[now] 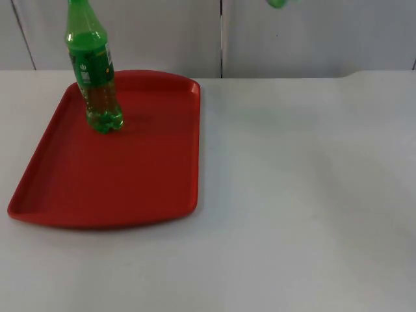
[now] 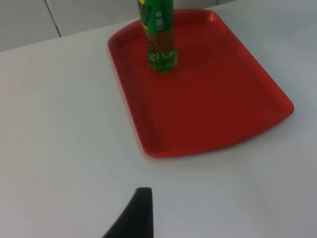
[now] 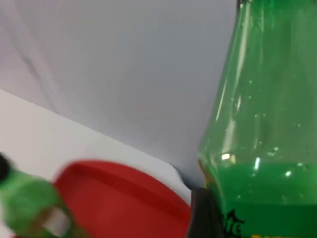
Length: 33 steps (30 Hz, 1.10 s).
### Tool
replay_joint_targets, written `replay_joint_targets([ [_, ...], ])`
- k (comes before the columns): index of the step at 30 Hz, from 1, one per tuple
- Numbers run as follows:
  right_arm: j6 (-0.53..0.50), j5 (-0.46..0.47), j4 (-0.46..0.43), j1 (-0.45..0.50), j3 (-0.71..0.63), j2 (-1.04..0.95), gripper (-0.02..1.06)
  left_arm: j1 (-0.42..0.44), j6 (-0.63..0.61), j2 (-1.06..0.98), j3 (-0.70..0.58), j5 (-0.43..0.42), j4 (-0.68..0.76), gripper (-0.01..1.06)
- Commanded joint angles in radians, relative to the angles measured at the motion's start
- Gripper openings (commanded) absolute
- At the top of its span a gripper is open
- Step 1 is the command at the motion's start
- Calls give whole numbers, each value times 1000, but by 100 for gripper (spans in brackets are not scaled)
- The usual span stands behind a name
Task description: Place the bottle upright on the tray.
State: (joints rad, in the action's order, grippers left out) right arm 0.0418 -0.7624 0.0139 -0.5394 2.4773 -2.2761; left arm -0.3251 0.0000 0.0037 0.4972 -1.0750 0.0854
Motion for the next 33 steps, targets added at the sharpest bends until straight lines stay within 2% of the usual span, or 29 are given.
replay_joint_targets([
  [1, -13, 76, 7, -53, 5, 26, 0, -7, -6, -4, -4, 3, 9, 105],
  [9, -13, 203, 9, -186, 5, 29, 0, -7, -6, -4, -4, 3, 9, 105],
  [19, -15, 313, 16, -255, 5, 29, 0, -7, -6, -4, -4, 3, 9, 105],
  [22, -17, 370, 63, -280, 3, 29, 0, -7, -6, -4, -4, 3, 9, 105],
  [25, -17, 414, 70, -297, -3, 29, 0, -7, -6, -4, -4, 3, 9, 105],
  [28, -17, 516, 78, -323, -55, 29, 0, -7, -6, -4, -4, 3, 9, 105],
  [32, -17, 590, 96, -332, -118, 29, 0, -7, -6, -4, -4, 3, 9, 105],
  [33, -17, 643, 97, -332, -152, 29, 0, -7, -6, -4, -4, 3, 9, 105],
])
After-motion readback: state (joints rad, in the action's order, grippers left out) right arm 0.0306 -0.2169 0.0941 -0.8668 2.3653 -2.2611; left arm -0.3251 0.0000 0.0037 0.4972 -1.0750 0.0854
